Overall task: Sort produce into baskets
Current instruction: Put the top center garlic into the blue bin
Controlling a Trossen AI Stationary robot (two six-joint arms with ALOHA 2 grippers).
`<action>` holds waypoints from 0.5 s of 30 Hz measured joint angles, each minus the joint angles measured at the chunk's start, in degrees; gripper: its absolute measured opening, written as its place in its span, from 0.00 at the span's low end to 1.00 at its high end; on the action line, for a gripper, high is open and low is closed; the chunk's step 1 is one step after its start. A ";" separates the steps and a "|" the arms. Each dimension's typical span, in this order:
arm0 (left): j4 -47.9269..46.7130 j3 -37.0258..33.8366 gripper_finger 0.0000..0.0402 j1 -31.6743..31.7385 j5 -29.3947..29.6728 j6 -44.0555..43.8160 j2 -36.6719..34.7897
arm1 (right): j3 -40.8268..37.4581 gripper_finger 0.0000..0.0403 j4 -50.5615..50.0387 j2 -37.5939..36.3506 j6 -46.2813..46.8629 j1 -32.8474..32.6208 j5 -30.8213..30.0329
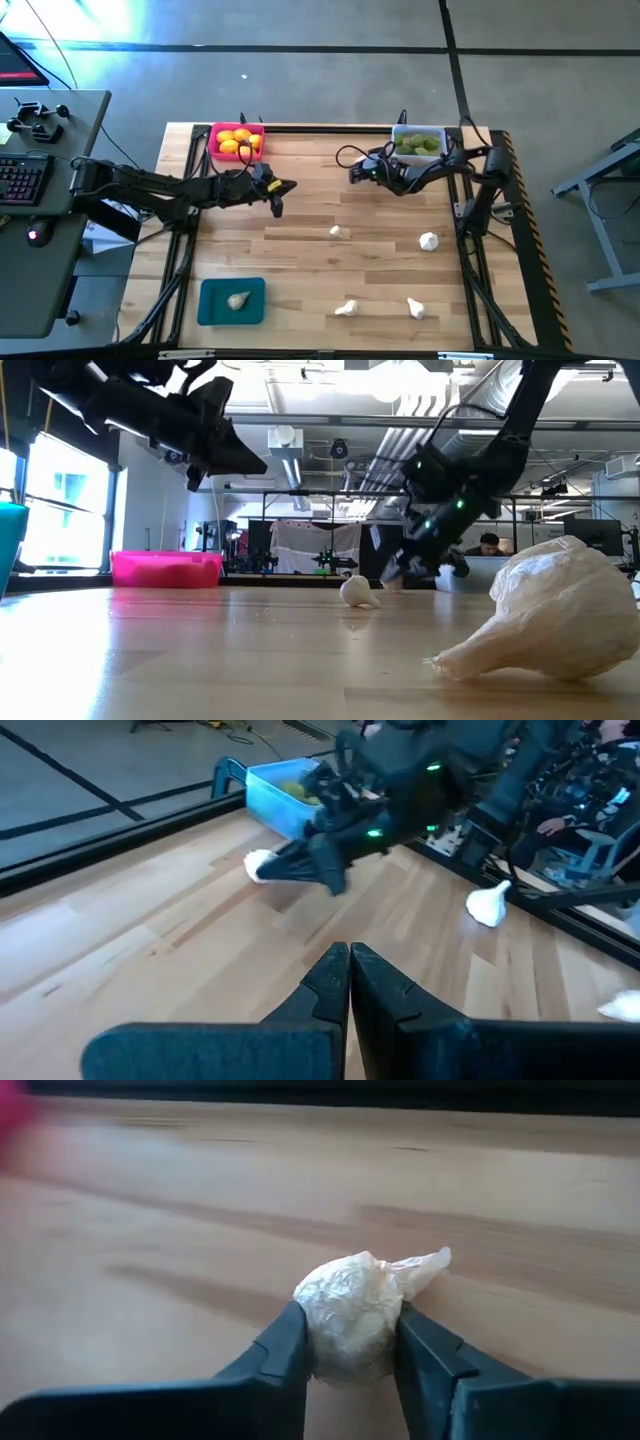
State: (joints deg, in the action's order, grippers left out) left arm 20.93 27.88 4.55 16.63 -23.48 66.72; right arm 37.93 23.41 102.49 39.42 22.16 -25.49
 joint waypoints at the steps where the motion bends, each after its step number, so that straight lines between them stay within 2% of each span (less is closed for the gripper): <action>1: 0.13 0.01 0.00 0.59 -0.58 0.07 0.00 | 0.00 0.25 0.10 -1.11 -0.50 -0.30 1.67; 9: 3.25 0.02 0.02 3.42 -9.40 0.10 0.00 | 0.00 0.27 5.53 -10.09 -17.95 -6.88 15.42; 15: 7.84 0.09 0.14 3.42 -14.99 1.59 0.00 | 0.02 0.27 14.66 -14.58 -35.87 -13.96 21.58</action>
State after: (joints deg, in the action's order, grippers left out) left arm 28.76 27.97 7.97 1.64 -21.89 66.72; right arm 37.95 38.07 87.91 3.55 8.21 -3.90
